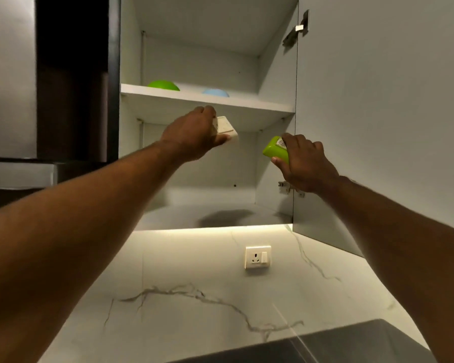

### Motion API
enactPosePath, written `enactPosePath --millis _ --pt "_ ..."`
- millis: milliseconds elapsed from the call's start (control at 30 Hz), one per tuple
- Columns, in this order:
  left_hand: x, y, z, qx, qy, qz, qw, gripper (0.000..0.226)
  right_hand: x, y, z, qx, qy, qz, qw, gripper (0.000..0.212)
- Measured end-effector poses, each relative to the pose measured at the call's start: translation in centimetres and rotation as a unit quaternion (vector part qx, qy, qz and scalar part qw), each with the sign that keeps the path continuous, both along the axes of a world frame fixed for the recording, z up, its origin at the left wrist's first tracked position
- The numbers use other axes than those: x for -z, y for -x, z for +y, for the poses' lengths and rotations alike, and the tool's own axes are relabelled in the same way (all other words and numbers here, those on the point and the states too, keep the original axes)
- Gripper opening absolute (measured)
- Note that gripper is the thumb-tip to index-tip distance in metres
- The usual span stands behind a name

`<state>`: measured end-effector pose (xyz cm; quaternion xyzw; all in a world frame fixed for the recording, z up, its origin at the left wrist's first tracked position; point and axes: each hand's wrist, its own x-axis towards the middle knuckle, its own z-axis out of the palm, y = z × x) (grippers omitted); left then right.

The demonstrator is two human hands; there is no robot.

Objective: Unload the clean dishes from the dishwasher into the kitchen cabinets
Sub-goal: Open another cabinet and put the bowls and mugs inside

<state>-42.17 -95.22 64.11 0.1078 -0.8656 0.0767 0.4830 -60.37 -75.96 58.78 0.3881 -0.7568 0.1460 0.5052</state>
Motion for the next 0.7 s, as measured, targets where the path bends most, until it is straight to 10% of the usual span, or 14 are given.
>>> enactPosePath --millis 700 --pt "-12.7 12.8 -0.7 0.076 0.021 -0.003 0.997 0.052 -14.3 9.6 -4.0 -0.027 0.064 -0.011 0.998 0.054"
